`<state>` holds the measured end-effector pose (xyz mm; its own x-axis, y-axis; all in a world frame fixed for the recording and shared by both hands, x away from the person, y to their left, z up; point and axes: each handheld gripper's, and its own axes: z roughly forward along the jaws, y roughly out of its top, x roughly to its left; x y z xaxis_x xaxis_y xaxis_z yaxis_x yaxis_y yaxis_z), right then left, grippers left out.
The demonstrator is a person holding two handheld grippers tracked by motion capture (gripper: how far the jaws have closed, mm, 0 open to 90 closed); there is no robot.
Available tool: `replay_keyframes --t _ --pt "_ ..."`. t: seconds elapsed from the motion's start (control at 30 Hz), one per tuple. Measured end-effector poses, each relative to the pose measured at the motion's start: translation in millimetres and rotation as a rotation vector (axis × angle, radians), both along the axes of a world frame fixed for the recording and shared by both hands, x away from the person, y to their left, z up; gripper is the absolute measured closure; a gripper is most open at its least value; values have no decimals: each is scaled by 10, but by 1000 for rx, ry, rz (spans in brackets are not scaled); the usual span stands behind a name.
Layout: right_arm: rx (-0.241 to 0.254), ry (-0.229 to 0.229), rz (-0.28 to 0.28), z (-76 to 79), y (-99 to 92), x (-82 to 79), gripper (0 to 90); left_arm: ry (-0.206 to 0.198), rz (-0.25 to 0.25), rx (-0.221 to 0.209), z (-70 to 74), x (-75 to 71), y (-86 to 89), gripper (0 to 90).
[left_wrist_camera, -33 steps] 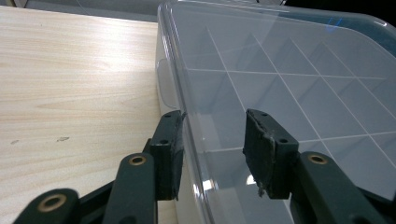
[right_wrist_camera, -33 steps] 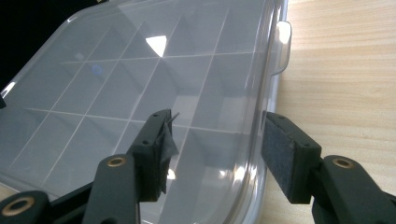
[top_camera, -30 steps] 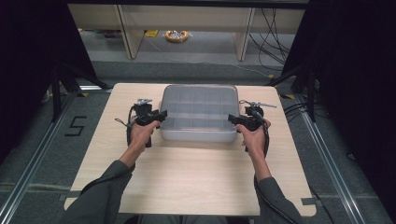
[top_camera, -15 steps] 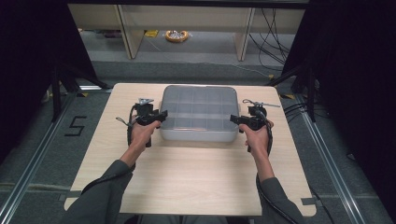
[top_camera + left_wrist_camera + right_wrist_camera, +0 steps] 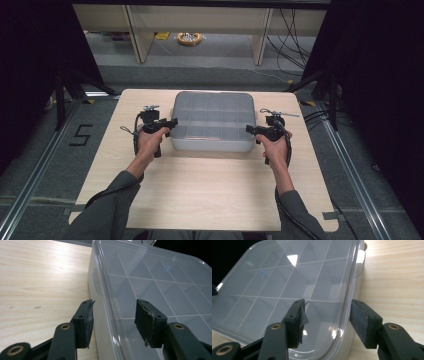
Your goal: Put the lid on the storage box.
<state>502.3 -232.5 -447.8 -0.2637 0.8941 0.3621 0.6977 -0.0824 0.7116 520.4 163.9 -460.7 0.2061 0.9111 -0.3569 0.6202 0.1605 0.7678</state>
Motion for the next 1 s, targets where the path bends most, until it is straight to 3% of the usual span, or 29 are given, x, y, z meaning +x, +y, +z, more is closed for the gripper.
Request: replay_keyframes --t 0.07,0.13,0.33,0.37,0.43,0.47,0.5,0.63,0.67,0.7,0.77,0.8,1.0 --pt "-20 -11 -13 -11 16 25 481 12 2 -20 -3 8 8 474" --pt "6 12 2 0 1 24 481 14 0 -20 -2 12 7 474" --pt "-30 -8 -15 -4 30 58 483 21 -10 -40 -4 30 -13 495" --pt "-20 -1 -22 3 45 60 482 20 -17 -47 -8 39 -14 505" --pt "23 69 -65 39 97 33 481 23 -21 -57 -8 44 -34 521" --pt "-43 -9 -19 1 46 76 481 25 -22 -49 -3 42 -49 534" --pt "-56 -22 -16 2 53 81 482 20 -31 -28 -1 41 -48 528" --pt "-73 -31 -5 14 50 84 505 17 -15 -37 11 40 -42 571" --pt "-32 5 -29 38 84 69 507 20 -9 -41 14 38 -39 584" --pt "-75 -23 -18 24 64 93 514 19 -8 -40 16 38 -37 594" --pt "-91 -18 -26 35 72 94 523 26 -17 -30 21 37 -25 599" --pt "-105 -37 -8 31 66 96 523 27 -16 -30 22 37 -26 600" --pt "-118 -11 -34 82 112 96 569 25 -22 -53 13 45 -5 608"
